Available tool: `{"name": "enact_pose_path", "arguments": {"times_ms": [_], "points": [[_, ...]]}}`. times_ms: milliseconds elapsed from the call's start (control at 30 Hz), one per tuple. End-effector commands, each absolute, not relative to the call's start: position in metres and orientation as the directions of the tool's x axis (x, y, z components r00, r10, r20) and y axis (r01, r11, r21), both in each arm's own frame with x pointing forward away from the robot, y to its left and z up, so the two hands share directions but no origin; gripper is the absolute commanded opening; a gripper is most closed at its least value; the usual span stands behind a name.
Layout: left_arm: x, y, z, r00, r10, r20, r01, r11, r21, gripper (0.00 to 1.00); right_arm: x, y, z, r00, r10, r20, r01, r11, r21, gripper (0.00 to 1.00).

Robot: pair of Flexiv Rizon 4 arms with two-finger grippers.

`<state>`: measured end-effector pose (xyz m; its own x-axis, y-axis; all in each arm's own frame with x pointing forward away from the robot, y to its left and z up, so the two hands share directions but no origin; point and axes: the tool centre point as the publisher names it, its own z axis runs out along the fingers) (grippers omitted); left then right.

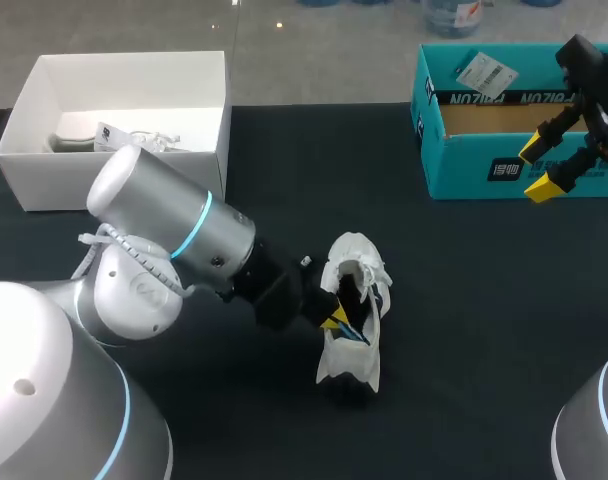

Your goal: Take the shoe out of the shoebox, open the shoe tongue, remove and reinsert the insole, then place the shoe into the shoebox

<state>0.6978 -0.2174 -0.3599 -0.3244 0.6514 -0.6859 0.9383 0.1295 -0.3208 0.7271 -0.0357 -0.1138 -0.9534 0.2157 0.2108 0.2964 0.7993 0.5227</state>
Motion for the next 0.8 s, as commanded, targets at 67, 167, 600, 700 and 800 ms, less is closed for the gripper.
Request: {"name": "enact_pose_path", "arguments": {"times_ms": [67,167,600,700,800], "points": [[0.697,-0.217,-0.37,-0.331,0.652,-0.682,0.936,0.135,-0.325,0.0,0.729,-0.035,-0.114,-0.953,0.215,0.212,0.296,0.801,0.52,1.0],[0.697,-0.214,-0.37,-0.326,0.656,-0.681,0.938,0.137,-0.317,0.0,0.729,-0.035,-0.114,-0.953,0.215,0.212,0.296,0.801,0.52,1.0],[0.69,-0.206,-0.329,-0.27,0.63,-0.728,0.959,0.112,-0.26,1.0,0.729,-0.035,-0.114,-0.953,0.215,0.212,0.296,0.801,0.52,1.0],[0.691,-0.206,-0.315,-0.256,0.624,-0.739,0.963,0.1,-0.249,1.0,0.729,-0.035,-0.114,-0.953,0.215,0.212,0.296,0.801,0.52,1.0],[0.692,-0.205,-0.303,-0.22,0.65,-0.727,0.971,0.073,-0.228,1.0,0.729,-0.035,-0.114,-0.953,0.215,0.212,0.296,0.801,0.52,1.0]]}}
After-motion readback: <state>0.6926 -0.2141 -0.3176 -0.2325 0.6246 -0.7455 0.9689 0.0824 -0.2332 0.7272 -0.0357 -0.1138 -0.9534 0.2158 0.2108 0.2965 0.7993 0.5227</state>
